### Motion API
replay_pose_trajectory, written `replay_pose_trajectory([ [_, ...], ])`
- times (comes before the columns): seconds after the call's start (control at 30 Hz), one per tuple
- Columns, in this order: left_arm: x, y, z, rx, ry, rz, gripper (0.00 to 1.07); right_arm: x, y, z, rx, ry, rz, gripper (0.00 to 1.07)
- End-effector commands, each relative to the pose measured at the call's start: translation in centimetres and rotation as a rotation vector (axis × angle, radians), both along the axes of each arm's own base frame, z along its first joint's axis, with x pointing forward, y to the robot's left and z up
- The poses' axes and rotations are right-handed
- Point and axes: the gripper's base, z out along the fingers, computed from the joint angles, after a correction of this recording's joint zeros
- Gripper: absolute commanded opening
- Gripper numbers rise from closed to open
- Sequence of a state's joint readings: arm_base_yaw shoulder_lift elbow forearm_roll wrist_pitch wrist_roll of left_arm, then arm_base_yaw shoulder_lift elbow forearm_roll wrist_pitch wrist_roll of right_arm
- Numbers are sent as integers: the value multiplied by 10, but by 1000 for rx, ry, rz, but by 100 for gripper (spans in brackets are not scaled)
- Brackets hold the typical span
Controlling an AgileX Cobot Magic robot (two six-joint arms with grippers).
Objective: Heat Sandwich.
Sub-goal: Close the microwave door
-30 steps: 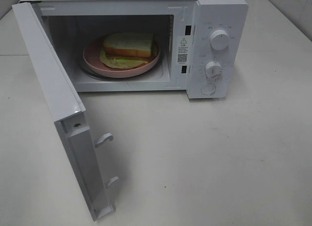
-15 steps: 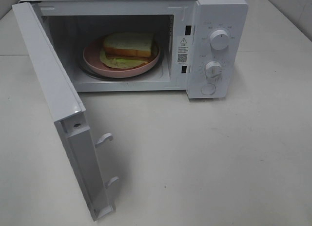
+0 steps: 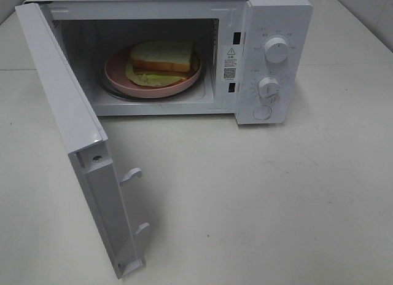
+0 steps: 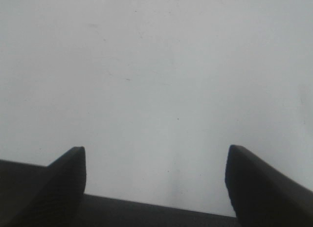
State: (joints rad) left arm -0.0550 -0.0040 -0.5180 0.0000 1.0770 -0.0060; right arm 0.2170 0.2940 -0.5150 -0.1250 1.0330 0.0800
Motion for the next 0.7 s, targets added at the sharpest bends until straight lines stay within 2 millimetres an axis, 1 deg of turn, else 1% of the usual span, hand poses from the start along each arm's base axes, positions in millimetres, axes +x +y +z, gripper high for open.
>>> replay_pose_trajectory([
  [0.03, -2, 0, 0, -5, -21, 4, 98, -10, -3, -1, 11, -98, -35, 76],
  [0.07, -2, 0, 0, -5, -21, 4, 98, -16, -4, 0, 17, -141, -62, 76],
  [0.13, -2, 0, 0, -5, -21, 4, 98, -19, -5, 0, 18, -158, -72, 76],
  [0.2, -2, 0, 0, -5, -21, 4, 98, -25, -6, 1, 21, -197, -97, 76],
  [0.23, -2, 0, 0, -5, -21, 4, 98, -31, -7, 1, 25, -238, -117, 76],
  [0.3, -2, 0, 0, -5, -21, 4, 98, -33, -7, 1, 26, -253, -126, 76],
  [0.4, -2, 0, 0, -5, -21, 4, 98, -45, -8, 1, 30, -325, -154, 76],
  [0.7, -2, 0, 0, -5, -21, 4, 98, -47, -7, 1, 30, -339, -160, 76],
])
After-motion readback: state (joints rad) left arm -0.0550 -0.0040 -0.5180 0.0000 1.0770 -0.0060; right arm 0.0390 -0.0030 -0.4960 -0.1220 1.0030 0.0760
